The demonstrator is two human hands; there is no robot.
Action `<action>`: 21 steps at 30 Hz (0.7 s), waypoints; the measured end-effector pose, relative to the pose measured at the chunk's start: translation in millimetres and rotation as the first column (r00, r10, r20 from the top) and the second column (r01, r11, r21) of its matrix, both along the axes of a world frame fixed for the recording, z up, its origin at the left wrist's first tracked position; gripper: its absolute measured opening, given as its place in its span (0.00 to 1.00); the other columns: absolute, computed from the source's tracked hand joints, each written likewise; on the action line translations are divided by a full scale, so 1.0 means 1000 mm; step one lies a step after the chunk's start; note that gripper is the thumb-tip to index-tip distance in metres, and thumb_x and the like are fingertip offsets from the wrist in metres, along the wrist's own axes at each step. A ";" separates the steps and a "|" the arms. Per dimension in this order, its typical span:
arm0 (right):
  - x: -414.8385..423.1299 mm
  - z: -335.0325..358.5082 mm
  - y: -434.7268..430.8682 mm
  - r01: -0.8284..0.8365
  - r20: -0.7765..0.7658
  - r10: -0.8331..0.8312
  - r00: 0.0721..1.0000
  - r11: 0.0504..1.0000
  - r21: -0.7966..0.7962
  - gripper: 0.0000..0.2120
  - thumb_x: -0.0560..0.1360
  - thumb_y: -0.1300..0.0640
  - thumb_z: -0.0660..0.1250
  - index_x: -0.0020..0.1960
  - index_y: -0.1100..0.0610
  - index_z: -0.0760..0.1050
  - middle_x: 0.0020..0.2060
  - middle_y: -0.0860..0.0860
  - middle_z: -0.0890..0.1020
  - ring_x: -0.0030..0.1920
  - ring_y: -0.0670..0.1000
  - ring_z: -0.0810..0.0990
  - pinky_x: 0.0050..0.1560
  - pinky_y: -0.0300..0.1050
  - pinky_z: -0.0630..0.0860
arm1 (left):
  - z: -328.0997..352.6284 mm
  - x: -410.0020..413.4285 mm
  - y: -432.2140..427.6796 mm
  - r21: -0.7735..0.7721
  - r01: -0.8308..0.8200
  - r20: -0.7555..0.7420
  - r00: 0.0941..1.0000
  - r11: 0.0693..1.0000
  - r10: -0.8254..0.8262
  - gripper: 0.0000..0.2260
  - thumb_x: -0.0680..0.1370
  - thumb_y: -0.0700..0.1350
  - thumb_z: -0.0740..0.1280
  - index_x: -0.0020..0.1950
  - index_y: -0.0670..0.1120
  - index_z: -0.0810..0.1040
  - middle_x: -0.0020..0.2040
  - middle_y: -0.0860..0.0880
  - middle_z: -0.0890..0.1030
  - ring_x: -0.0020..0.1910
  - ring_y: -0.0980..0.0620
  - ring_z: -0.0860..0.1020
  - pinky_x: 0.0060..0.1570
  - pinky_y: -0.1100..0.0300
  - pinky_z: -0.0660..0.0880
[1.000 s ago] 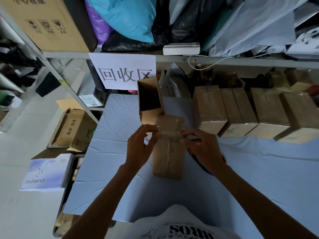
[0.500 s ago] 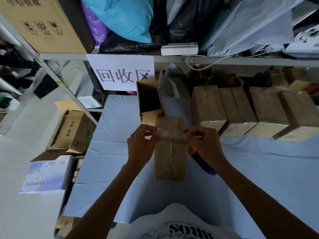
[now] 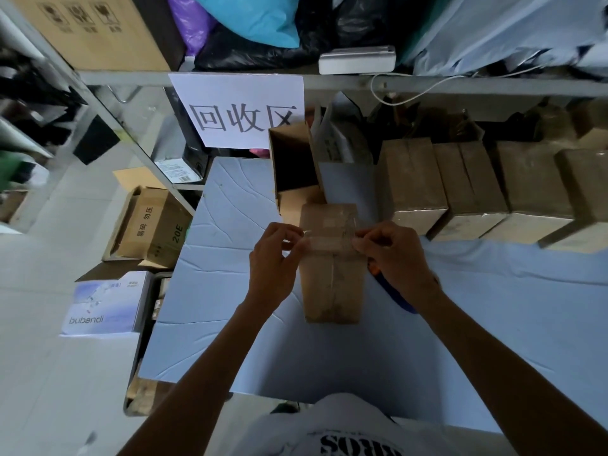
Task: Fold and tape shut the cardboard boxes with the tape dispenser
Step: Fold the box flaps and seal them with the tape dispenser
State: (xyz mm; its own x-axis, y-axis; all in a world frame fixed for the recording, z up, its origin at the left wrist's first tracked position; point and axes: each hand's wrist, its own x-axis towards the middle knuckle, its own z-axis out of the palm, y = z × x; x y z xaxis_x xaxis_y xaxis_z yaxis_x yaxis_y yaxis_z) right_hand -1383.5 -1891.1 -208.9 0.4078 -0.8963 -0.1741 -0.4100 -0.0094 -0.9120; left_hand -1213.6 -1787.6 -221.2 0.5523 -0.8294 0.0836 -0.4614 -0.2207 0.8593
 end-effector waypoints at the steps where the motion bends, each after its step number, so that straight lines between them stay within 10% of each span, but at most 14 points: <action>1: 0.000 0.001 0.000 -0.001 -0.021 0.001 1.000 1.000 -0.013 0.04 0.71 0.57 0.72 0.40 0.57 0.80 0.44 0.43 0.82 0.42 0.46 0.82 0.48 0.47 0.80 | 0.001 0.000 0.000 -0.003 0.002 -0.001 1.000 1.000 -0.002 0.06 0.77 0.44 0.68 0.44 0.42 0.78 0.50 0.51 0.78 0.44 0.56 0.79 0.41 0.57 0.80; 11: 0.008 0.013 -0.005 0.008 -0.096 -0.013 0.995 0.999 -0.050 0.05 0.70 0.57 0.74 0.40 0.59 0.80 0.43 0.50 0.83 0.40 0.49 0.82 0.46 0.53 0.81 | 0.008 0.004 -0.013 0.114 -0.125 -0.303 0.940 0.986 0.155 0.05 0.73 0.44 0.73 0.41 0.45 0.79 0.50 0.48 0.82 0.43 0.49 0.83 0.43 0.50 0.82; 16: 0.003 0.013 -0.001 0.136 0.072 -0.145 0.987 0.983 0.120 0.30 0.66 0.59 0.77 0.65 0.54 0.71 0.51 0.53 0.80 0.48 0.52 0.82 0.45 0.52 0.82 | 0.006 0.004 -0.012 0.081 -0.125 -0.448 0.882 0.989 0.148 0.04 0.73 0.41 0.73 0.43 0.42 0.80 0.51 0.45 0.82 0.45 0.47 0.82 0.40 0.59 0.80; 21: 0.005 0.014 0.001 0.143 0.080 -0.155 0.985 0.980 0.136 0.18 0.67 0.60 0.77 0.55 0.59 0.78 0.45 0.53 0.83 0.44 0.52 0.84 0.45 0.49 0.82 | 0.010 0.009 -0.012 0.082 -0.120 -0.542 0.828 0.989 0.145 0.19 0.72 0.39 0.73 0.61 0.43 0.73 0.53 0.48 0.79 0.46 0.51 0.81 0.37 0.65 0.78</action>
State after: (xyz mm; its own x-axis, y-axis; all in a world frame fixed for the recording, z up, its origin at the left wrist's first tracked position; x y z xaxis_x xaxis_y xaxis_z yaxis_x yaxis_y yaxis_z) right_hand -1379.0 -1890.0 -194.8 0.2907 -0.9205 -0.2610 -0.3139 0.1660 -0.9349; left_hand -1204.8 -1799.2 -211.5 0.6027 -0.7405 -0.2975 0.1158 -0.2877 0.9507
